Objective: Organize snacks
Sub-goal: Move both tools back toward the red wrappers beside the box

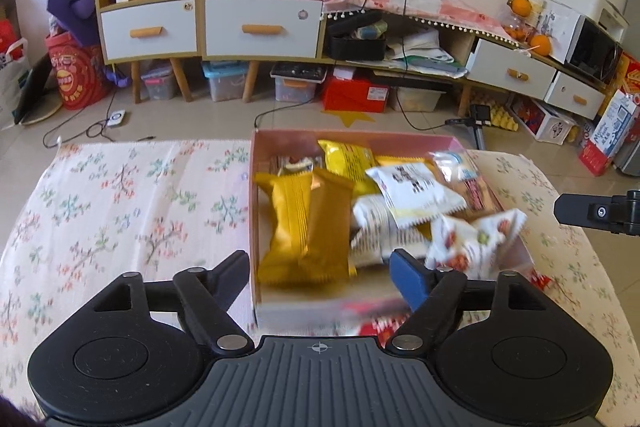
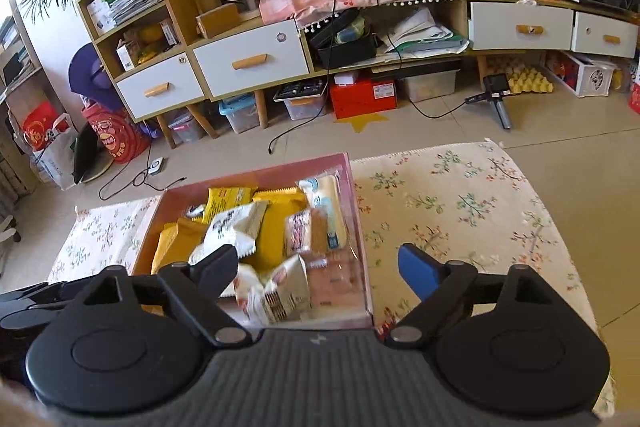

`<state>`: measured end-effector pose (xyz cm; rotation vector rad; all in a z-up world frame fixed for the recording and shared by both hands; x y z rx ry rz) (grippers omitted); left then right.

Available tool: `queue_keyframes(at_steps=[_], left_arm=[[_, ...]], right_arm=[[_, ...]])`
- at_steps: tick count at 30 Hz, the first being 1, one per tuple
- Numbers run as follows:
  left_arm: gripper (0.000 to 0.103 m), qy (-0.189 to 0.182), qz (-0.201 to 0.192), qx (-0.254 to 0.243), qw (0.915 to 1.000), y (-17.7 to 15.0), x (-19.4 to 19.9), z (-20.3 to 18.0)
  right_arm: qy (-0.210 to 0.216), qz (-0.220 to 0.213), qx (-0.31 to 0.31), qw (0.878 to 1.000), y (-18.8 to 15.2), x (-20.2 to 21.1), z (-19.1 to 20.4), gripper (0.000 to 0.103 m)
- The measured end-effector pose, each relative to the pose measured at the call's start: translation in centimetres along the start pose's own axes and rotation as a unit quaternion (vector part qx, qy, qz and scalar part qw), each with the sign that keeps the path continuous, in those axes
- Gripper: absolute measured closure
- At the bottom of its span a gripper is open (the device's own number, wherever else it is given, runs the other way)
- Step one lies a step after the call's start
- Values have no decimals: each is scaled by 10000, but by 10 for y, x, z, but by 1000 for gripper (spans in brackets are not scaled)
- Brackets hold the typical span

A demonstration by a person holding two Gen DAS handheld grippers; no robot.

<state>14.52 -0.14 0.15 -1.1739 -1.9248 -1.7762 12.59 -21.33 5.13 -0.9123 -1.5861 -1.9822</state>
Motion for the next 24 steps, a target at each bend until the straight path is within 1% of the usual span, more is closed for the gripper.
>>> queue_keyframes(at_steps=[3,7,17,24], left_arm=[[20,-9,56,-2,10000,-12,9,-2],[16,31,146,-94,9998,-23,19,-6],[8,24,204,-195,9996,-50,34,-11],[5,-42,330,-406,9986,-69,30,-12]], right_arm=[[-70,21,65,10000,-6,6,-2,10],[-116,44,141,9998,-13,13,-5,6],[-192,109,216,9995,-38,19,-9,1],[-368,222,757,9962,-61,10,-11,0]])
Point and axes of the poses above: each gripper's, at about its wrist camera, not at the fingertips, and x roughly against the way its jaws point, z to its left, y to its top, the point moved 1 cm from there along -x, roughly the way its jaws point, and after that the axes turned 8 degrees about -y, right-handed, at the moved point
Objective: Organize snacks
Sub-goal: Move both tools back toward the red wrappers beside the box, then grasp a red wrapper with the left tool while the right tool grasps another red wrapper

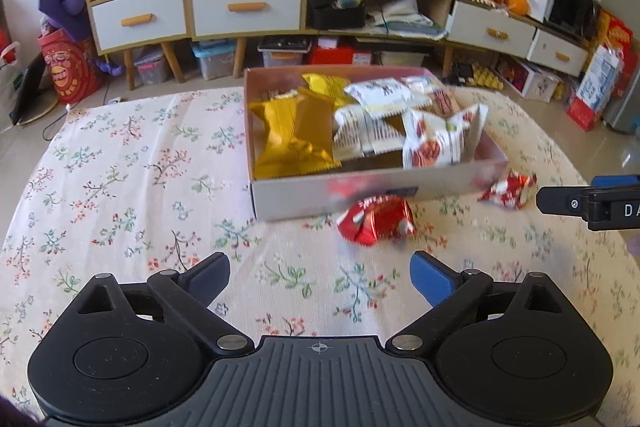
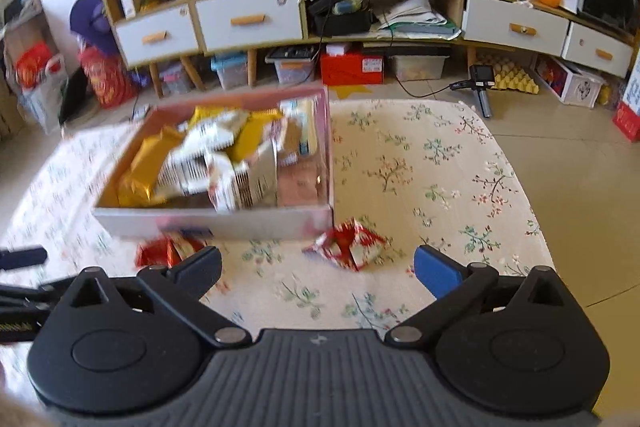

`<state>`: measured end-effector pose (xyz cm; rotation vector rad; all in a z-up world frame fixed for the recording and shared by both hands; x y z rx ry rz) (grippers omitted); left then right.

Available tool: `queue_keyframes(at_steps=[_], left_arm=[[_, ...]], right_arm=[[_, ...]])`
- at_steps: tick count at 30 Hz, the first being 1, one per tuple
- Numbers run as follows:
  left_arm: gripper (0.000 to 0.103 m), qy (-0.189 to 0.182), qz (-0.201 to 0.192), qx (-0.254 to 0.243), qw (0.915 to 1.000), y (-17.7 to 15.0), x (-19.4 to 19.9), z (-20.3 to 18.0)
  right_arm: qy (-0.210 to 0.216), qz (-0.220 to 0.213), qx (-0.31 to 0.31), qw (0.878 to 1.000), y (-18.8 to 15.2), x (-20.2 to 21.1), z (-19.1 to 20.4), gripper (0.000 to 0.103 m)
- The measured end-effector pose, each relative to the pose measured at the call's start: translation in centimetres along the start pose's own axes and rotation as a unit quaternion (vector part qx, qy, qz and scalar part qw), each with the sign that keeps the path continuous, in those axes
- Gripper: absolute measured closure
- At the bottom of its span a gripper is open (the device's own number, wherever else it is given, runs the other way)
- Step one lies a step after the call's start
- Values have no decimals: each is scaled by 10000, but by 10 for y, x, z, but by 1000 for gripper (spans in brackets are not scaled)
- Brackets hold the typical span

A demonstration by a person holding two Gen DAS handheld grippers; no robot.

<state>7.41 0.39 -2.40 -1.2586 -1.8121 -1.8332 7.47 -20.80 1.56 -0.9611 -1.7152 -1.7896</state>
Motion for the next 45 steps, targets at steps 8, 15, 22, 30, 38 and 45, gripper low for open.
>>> queue_keyframes(at_steps=[8,15,22,30,38,45], left_arm=[[4,-120,77,-307,9994,-18,-19,-6],[4,-278,23,-584,9979,-32,-42,-20],[0,-318,-292,-658,9969,-40,-58,-25],[0,-186,-472,-551,9972,-25,-74,-29],[1,8,-546,-338,9979,-13,-85,-33],[15,50,-594,-282,9978,-8,-86,-39]], right_arm=[[-195,231,247,9992,-21,-18,-12,0],[-257,188,797,9963,-43,-38,-16,0],[114,62,526,9985,-45,-50,-20,0],[95,-312,346,9989,-40,-57,-13,0],[-102,-390,123,9991,-29,-68,-8,0],[-241,-385,31,9990,-23,-73,-1,0]])
Point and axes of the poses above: each gripper's, at about its wrist camera, not at the fingertips, and x roughly against the way its jaws point, z to its left, y to its top, the point moved 1 cm from there along -x, roughly the way its jaws point, and after that the axes turned 8 degrees about -y, right-handed, at the moved point
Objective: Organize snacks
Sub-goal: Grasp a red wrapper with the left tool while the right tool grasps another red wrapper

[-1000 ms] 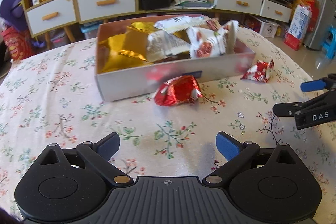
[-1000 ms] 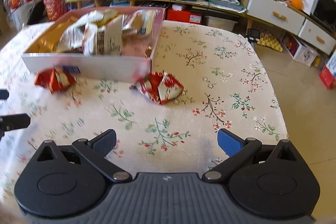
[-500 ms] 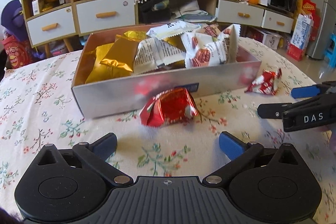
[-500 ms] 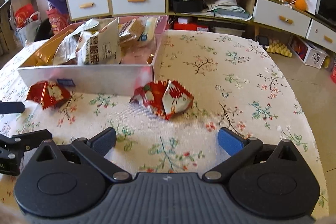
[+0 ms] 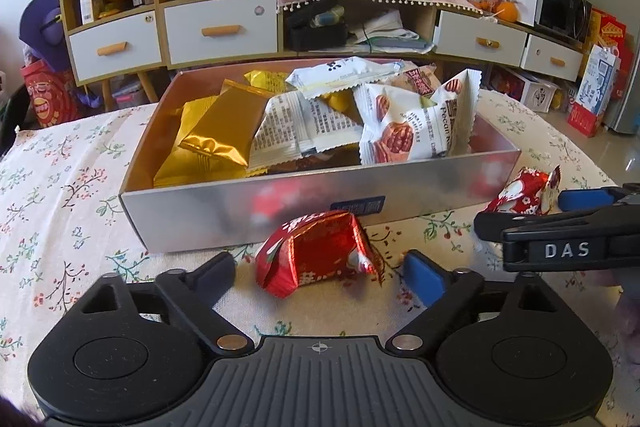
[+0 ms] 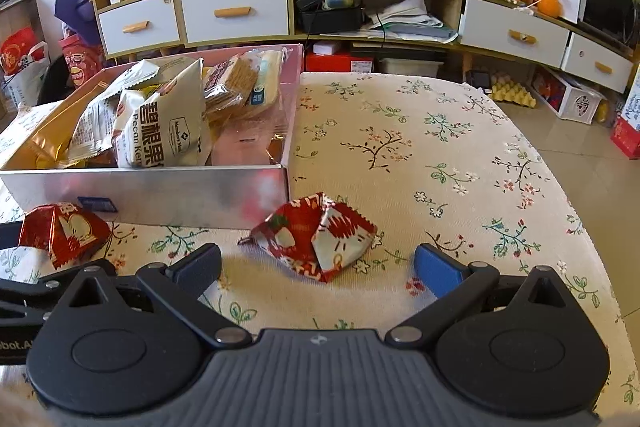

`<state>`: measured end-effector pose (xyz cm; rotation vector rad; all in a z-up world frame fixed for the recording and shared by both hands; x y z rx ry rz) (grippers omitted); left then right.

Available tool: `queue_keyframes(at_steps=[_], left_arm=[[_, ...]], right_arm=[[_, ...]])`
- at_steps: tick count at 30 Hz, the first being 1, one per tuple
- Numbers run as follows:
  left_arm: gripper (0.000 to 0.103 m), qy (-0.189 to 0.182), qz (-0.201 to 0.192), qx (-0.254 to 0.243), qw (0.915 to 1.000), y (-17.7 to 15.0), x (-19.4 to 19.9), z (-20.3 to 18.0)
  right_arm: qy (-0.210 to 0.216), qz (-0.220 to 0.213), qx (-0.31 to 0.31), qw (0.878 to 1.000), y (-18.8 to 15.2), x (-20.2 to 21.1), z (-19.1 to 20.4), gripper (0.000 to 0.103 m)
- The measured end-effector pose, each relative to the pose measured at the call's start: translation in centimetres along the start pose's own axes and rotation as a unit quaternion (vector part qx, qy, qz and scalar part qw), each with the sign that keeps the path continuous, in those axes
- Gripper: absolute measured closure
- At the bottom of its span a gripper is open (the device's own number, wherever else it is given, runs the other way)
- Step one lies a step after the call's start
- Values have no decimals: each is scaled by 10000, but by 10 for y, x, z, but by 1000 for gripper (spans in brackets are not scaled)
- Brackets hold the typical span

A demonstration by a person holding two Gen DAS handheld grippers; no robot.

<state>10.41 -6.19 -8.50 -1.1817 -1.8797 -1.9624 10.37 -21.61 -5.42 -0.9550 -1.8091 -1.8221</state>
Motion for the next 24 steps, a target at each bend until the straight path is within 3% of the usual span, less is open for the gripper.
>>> queue_keyframes(at_steps=[5,7,15,24], left_arm=[[34,-14,-9,-6,10000,2,2,-1],[40,-9,-9,33,10000,3,3,0],[50,-49,73,154,9998,7,4,5],[56,-134,125,184,9997,8,8,4]], right_arm=[[31,-15,92,10000,2,1,2,9],[69,-13,133,9999,4,2,3,18],[170,44,218,9996,9,5,8,43],[237,167,384,9988,12,9,14,51]])
Point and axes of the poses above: each gripper's, at about its wrist camera, not at the fingertips, and x roughly against the way its jaws point, z to its left, y to its top, the point moved 1 cm from there along -x, roughly the way its jaws point, and after that the axes turned 8 degrees about -y, right-handed, at the moved point
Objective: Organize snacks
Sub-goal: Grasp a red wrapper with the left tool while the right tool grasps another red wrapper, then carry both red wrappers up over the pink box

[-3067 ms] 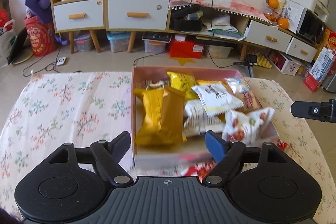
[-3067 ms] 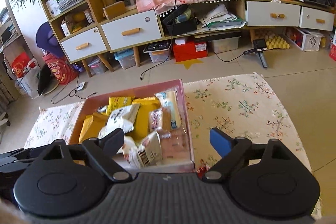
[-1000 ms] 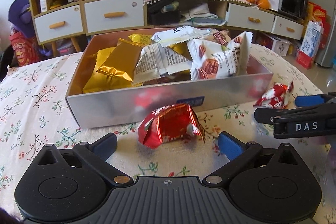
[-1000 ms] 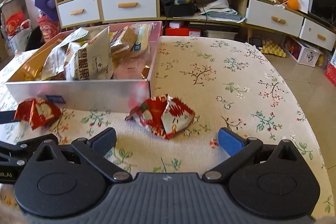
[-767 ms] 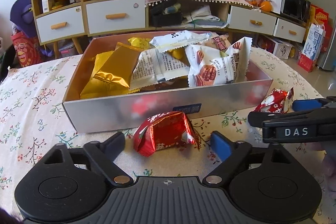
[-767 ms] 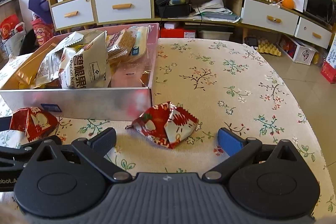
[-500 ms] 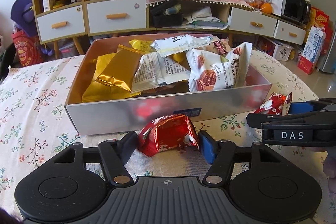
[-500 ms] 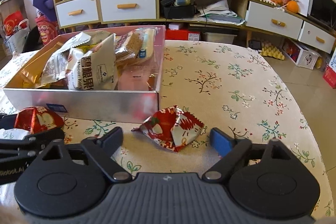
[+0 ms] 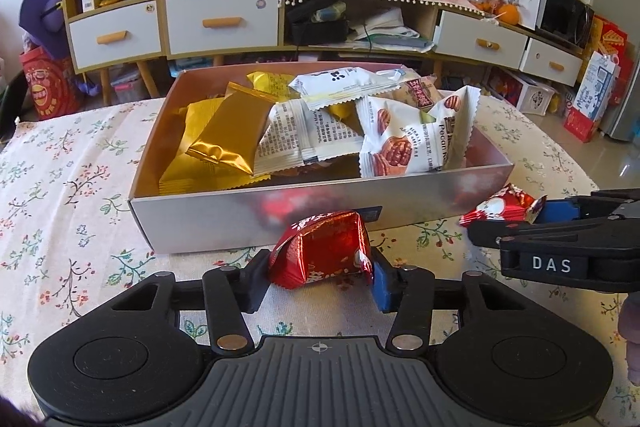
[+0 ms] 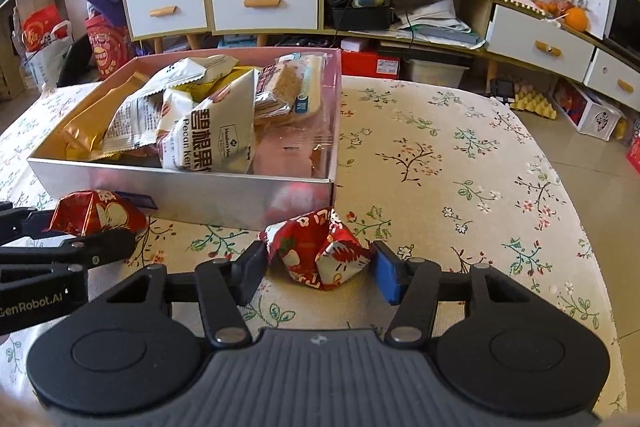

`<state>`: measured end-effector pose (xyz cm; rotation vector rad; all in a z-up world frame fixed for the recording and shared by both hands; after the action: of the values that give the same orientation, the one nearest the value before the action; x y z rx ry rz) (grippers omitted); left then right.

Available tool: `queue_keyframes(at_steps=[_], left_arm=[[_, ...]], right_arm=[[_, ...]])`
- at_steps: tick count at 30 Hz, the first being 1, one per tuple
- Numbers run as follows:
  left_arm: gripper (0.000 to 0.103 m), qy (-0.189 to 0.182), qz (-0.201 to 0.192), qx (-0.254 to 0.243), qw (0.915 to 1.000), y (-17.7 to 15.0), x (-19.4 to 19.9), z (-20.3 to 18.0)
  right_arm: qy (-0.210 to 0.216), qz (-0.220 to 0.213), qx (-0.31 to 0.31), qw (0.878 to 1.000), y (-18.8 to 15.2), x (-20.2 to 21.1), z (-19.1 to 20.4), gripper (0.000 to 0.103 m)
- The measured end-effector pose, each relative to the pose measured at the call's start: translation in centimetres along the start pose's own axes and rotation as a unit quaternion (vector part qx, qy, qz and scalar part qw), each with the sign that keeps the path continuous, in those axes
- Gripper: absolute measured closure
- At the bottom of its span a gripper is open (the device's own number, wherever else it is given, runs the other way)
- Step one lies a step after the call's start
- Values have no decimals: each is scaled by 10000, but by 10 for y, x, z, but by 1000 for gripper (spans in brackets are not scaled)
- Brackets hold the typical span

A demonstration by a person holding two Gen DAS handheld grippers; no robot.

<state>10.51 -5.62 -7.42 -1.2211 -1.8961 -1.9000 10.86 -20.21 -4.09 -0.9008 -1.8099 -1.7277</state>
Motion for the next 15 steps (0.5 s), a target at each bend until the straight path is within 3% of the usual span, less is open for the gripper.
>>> queue_keyframes(at_steps=[15], left_arm=[[56,-325,200,24,9993,2,14,7]], right_arm=[[527,92,294,9981,5,16,17,52]])
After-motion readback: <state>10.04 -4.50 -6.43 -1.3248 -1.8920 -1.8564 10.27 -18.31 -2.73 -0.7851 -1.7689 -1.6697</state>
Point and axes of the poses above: each gripper's, at about its wrist camera, not at the fingertips, and x roughly against the way its jaws point, z to its left, y to its top, the point moved 1 cm from there along -x, roughly the way its jaws point, and after that the axes turned 8 degrees about -y, right-handed, at the moved point
